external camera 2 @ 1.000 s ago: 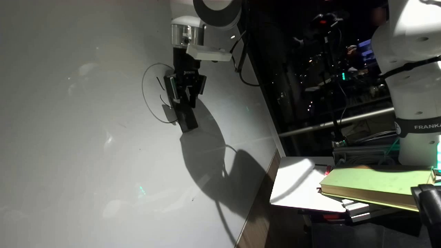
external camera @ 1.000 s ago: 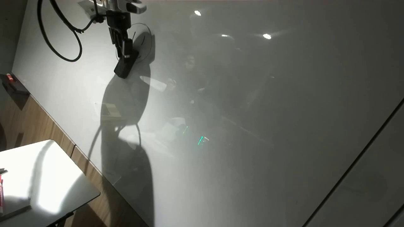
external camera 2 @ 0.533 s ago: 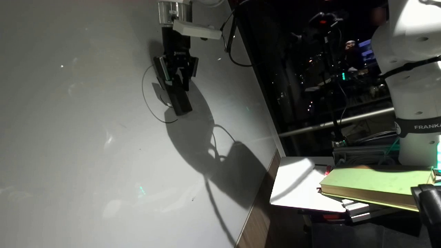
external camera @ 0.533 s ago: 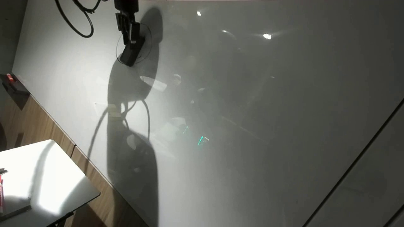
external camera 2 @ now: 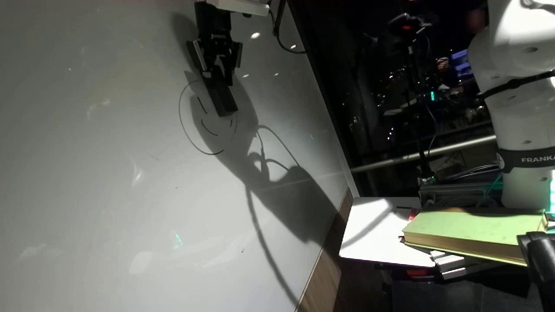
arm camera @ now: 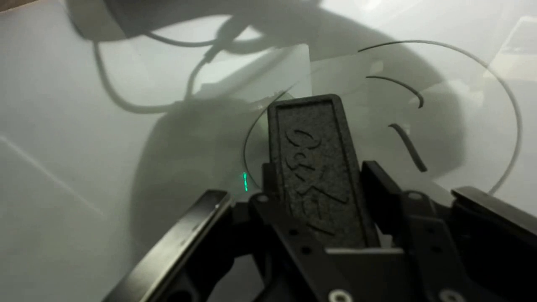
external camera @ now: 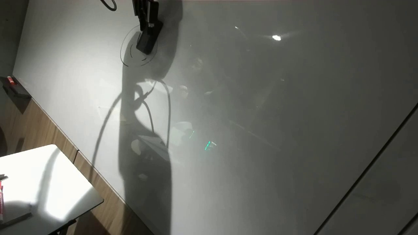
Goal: Use the duster to wipe the white board
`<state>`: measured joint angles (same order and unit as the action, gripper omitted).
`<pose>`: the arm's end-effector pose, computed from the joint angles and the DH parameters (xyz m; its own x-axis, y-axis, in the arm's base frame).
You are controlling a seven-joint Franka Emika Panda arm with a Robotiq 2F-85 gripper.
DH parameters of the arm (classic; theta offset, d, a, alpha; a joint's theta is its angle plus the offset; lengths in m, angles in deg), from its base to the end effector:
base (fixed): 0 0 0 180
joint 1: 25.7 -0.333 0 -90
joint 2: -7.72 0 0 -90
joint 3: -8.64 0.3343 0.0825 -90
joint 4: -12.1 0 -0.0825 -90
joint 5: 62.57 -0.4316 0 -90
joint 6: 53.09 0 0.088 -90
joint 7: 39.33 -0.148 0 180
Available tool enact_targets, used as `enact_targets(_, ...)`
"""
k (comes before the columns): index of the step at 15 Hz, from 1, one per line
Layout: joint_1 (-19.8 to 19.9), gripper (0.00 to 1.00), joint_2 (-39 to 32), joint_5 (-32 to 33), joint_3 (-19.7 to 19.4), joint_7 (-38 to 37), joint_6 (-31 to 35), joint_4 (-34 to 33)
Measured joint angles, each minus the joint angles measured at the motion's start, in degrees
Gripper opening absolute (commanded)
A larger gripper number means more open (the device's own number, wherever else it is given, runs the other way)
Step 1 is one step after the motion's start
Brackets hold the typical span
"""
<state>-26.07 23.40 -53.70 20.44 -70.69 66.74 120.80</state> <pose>0.5587 0.1203 0.6425 0.8386 -0.2575 0.4801 -0.2677 -0.9623 -0.0486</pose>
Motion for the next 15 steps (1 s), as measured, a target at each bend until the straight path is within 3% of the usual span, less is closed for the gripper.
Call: enact_targets(15,1.89,0.27,-3.72,5.72,-3.55,0.37,3.4,9.41)
